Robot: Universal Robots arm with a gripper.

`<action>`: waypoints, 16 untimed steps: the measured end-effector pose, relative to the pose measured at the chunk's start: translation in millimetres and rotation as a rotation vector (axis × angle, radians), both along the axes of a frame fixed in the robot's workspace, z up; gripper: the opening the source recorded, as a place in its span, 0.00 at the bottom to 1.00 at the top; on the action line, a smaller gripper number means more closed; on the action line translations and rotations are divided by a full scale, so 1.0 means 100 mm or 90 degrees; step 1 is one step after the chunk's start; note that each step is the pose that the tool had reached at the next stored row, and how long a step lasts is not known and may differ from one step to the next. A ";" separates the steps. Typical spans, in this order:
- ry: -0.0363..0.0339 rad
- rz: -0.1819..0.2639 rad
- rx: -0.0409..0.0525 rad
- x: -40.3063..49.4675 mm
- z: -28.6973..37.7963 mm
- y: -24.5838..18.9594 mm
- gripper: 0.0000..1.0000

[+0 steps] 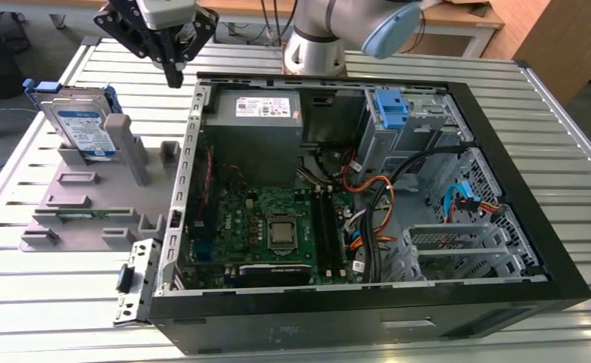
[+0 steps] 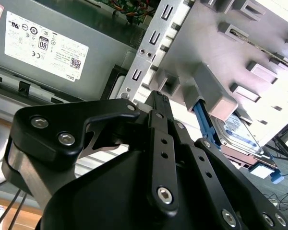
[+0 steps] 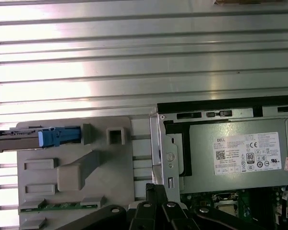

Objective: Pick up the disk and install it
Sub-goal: 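Reach for the disk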

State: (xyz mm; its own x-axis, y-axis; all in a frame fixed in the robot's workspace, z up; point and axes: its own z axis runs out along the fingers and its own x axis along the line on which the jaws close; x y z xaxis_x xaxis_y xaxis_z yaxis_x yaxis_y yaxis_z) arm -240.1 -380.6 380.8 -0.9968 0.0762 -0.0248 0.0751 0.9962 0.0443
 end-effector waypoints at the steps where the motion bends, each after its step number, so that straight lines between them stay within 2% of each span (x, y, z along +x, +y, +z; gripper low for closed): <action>1: 0.0000 0.000 0.0000 -0.010 -0.003 0.011 0.11; 8: -0.0001 0.000 0.0001 -0.092 -0.028 0.092 0.11; 16: 0.0000 0.000 0.0000 -0.242 -0.051 0.201 0.11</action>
